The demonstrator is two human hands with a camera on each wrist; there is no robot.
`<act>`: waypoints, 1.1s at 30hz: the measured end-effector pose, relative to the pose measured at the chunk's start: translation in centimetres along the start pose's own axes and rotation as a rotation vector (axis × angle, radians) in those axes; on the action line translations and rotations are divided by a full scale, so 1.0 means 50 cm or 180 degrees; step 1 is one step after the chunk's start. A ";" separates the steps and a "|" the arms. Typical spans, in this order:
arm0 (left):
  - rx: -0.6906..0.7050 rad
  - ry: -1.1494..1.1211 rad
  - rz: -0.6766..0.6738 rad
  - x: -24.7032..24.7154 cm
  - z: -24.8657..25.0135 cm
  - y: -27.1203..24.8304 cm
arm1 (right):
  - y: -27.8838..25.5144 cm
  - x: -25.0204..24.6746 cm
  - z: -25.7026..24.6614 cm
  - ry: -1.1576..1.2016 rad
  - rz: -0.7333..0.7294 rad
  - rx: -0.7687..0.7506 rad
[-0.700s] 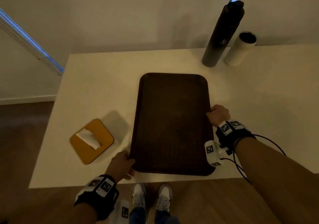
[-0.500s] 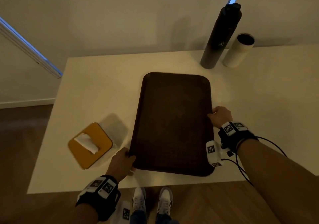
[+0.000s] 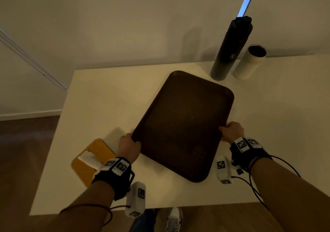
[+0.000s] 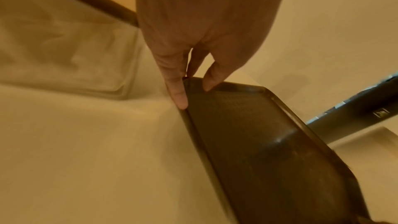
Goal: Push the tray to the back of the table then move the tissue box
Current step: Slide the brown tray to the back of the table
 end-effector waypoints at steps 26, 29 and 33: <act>0.0307 0.0949 -0.0696 -0.190 0.142 0.361 | -0.058 0.194 -0.048 0.1853 -0.0128 0.1050; -0.0049 0.0237 -0.0347 -0.206 0.092 0.350 | -0.036 0.139 -0.057 0.1776 0.0442 0.0980; -0.0475 -0.0271 -0.0289 -0.205 0.055 0.304 | 0.023 0.023 -0.099 0.0872 0.1344 0.0399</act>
Point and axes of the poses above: each hand's wrist, its own y-axis towards the middle knuckle, its own x-axis out of the palm, z = x × y, the point moved 3 cm from there along y, towards the middle knuckle, and after that the axes turned 2 degrees about -y, right-handed, at the moved point
